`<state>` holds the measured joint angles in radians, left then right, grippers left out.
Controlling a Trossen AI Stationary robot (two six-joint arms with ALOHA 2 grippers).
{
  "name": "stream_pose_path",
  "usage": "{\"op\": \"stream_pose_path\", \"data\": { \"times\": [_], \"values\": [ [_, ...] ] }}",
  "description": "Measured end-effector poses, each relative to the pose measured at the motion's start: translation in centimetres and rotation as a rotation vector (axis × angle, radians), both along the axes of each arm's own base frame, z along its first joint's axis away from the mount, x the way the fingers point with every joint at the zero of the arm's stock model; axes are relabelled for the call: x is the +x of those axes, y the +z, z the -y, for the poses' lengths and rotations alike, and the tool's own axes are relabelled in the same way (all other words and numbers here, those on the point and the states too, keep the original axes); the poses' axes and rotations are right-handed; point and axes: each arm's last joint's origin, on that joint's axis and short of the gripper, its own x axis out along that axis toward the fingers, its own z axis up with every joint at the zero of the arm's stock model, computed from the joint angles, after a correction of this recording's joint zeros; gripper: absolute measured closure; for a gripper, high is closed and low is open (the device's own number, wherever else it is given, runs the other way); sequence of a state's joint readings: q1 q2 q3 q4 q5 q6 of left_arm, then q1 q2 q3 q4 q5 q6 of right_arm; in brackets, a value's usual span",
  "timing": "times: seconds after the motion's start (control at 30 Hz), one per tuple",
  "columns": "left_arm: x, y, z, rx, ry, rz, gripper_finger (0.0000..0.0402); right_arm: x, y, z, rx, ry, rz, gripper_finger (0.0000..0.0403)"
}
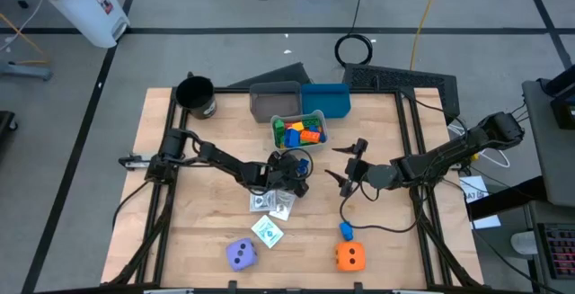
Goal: Pick & Place Toys
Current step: Put the blue game piece into the gray bin
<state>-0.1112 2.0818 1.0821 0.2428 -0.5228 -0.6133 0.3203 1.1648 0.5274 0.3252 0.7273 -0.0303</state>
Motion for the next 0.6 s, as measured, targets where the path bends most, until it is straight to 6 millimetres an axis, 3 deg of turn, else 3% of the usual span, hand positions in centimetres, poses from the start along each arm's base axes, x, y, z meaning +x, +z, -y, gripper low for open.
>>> {"op": "stream_pose_path", "data": {
  "times": [0.17,0.4,0.6],
  "values": [
    [0.05,-0.13,-0.25,-0.003,0.007,0.0,0.0163,0.0,0.0,0.0,0.0,0.0,0.0,0.0083],
    [0.22,0.02,-0.19,-0.008,-0.006,0.022,0.0252,0.0,0.0,-0.01,0.0,0.0,0.0,0.0083],
    [0.56,0.28,0.07,-0.046,-0.09,0.051,0.0253,-0.01,-0.01,-0.01,0.0,0.0,-0.001,0.0083]
  ]
}}
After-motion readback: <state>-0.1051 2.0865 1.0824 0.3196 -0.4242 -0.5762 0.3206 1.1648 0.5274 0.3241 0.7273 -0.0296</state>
